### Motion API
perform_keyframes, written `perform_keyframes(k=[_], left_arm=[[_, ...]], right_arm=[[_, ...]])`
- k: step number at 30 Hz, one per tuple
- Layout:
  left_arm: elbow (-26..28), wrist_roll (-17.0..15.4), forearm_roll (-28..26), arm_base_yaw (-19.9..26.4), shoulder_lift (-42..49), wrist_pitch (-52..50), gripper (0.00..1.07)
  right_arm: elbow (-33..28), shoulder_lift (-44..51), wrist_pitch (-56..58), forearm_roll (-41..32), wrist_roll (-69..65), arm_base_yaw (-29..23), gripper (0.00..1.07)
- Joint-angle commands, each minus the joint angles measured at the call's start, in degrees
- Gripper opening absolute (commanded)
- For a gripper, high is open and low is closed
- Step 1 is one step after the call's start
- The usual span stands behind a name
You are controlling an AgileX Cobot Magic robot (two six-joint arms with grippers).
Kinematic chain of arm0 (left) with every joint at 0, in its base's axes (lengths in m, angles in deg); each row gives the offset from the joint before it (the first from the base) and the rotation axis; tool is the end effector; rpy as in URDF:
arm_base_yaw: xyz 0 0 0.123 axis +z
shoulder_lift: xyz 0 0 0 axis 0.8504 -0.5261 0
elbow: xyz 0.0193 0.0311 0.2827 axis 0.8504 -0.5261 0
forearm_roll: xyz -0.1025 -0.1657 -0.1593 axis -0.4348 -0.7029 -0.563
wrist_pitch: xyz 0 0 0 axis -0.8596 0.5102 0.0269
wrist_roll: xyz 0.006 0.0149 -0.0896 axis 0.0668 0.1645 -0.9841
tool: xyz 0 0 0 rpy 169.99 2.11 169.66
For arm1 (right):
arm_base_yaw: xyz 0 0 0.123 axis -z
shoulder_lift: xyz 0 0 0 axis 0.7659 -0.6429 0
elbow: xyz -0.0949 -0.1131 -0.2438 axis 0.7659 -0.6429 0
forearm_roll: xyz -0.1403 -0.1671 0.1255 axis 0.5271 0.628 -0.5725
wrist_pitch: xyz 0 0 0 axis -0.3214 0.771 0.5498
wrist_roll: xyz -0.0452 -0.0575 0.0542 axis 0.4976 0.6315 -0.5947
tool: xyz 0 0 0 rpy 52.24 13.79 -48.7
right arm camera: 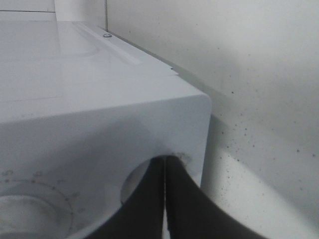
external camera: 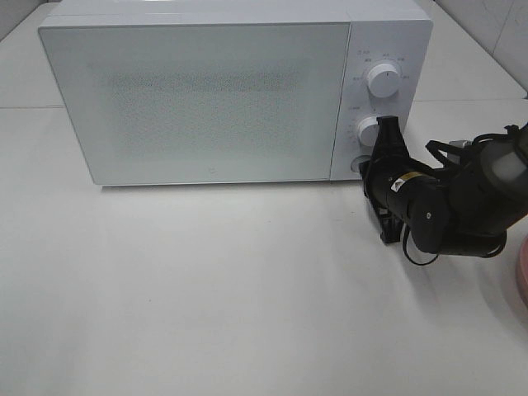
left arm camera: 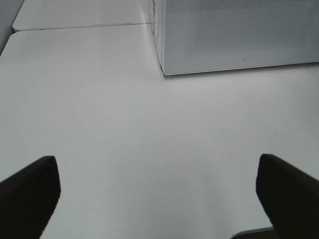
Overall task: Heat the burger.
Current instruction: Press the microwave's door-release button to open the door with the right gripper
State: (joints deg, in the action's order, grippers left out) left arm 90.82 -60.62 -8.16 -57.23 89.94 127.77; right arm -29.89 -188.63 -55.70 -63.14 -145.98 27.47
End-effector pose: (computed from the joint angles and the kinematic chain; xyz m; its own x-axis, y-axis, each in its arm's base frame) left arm -0.0093 -0.0142 0.2815 -0.4375 0.0603 -0.8972 0.1502 0.9886 -0.0068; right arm 0.3389 0.1121 0.0754 -0.0903 0.9955 -0.0301 0.3513 0.0601 0.9343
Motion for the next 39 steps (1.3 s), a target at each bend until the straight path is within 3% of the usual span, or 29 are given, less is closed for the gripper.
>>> perform_keyframes(k=[1, 13, 21, 28, 39], left_arm=[[0.11, -0.17, -0.11, 0.23, 1.15, -0.74, 1.0], [0.11, -0.17, -0.11, 0.23, 1.15, -0.74, 1.0], [0.11, -0.17, -0.11, 0.23, 1.15, -0.74, 1.0], [0.11, -0.17, -0.11, 0.23, 1.15, -0.74, 1.0], [0.11, -0.17, -0.11, 0.23, 1.15, -0.74, 1.0]], right_arm=[[0.97, 0.06, -4.07, -0.17, 0.0, 0.34, 0.0], [1.32, 0.74, -11.86, -0.29, 0.29, 0.34, 0.0], [4.93, 0.74, -14.61, -0.4, 2.12, 0.34, 0.0], [8.37, 0.74, -21.03, 0.63, 3.09, 3.84, 0.0], [9.8, 0.57, -20.97, 1.43, 3.67, 4.35, 0.0]])
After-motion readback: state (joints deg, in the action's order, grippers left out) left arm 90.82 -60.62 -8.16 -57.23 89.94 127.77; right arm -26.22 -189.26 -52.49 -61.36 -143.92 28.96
